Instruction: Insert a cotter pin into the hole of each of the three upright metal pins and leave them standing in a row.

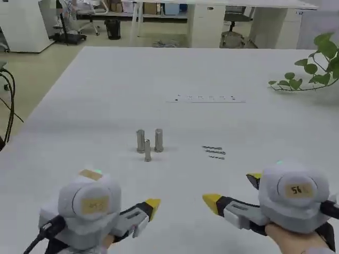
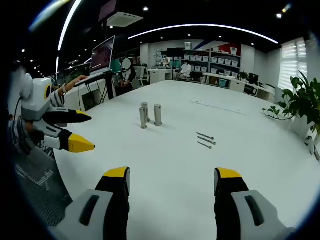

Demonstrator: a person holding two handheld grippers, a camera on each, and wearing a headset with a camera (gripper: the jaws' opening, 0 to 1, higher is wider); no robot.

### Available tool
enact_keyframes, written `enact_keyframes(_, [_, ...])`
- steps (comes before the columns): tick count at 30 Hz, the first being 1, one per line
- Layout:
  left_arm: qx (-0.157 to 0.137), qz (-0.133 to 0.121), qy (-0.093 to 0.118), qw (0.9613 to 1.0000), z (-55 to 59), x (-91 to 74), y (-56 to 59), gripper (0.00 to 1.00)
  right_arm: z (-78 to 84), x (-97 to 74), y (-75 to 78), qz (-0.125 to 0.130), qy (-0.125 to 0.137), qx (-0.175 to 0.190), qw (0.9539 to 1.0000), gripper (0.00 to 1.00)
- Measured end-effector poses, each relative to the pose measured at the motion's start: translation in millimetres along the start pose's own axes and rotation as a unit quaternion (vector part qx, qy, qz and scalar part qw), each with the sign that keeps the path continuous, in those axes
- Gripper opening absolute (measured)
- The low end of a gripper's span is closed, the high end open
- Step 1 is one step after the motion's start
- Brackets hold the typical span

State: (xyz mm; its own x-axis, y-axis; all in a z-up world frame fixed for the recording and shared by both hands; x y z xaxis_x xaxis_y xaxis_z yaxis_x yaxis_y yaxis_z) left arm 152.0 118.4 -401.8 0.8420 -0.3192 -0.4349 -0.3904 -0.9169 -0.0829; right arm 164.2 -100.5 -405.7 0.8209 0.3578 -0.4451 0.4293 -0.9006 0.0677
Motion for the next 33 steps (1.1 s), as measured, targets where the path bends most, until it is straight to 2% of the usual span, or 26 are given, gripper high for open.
enact_keyframes(4, [0.007,0.004,-0.001,1.0000,0.8,1.1,2.3,0.69,0.6,-0.1,1.7,0.001,0.002,0.007,1.0000,0.67])
enact_keyframes(10, [0.001,0.010,-0.005,0.9999,2.8,1.9,3.3,0.71,-2.6,-1.6,1.0,0.001,0.011,0.010,0.9999,0.66])
enact_keyframes(17, [0.005,0.009,-0.002,1.0000,2.0,0.9,1.4,0.73,-7.3,-6.7,1.3,0.002,0.023,0.014,0.9996,0.66])
enact_keyframes(18, [0.005,0.008,-0.004,0.9999,2.6,0.4,1.1,0.73,-7.7,-7.1,-1.3,-0.009,0.022,0.009,0.9997,0.67])
enact_keyframes(23, [-0.004,0.014,-0.008,0.9999,1.8,-3.3,2.8,0.73,-10.1,-11.6,-8.5,-0.025,0.018,0.011,0.9995,0.69])
enact_keyframes(28, [-0.001,0.015,-0.003,0.9999,-3.4,-11.0,3.4,0.76,-15.6,-16.9,-8.5,-0.034,0.015,0.007,0.9993,0.70])
enact_keyframes(33, [-0.016,0.009,-0.003,0.9998,-6.1,-19.0,0.5,0.80,-18.7,-20.3,-6.8,-0.042,0.011,-0.006,0.9990,0.76])
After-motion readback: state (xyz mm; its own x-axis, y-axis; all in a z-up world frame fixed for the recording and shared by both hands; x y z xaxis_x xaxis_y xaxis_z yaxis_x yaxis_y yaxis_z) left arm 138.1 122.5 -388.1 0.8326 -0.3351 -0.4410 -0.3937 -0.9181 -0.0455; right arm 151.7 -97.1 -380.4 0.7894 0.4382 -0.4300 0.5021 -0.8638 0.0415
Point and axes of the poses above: the centre of the closed fingertips' face, and the gripper's own axes: x roughly forward along the fingers, y roughly to its right, z roughly out of its underside, the point moved 4 cm from there along -x, roughly backward along the fingers, and after that the axes turned 2 degrees about y, right-handed, at the moved point
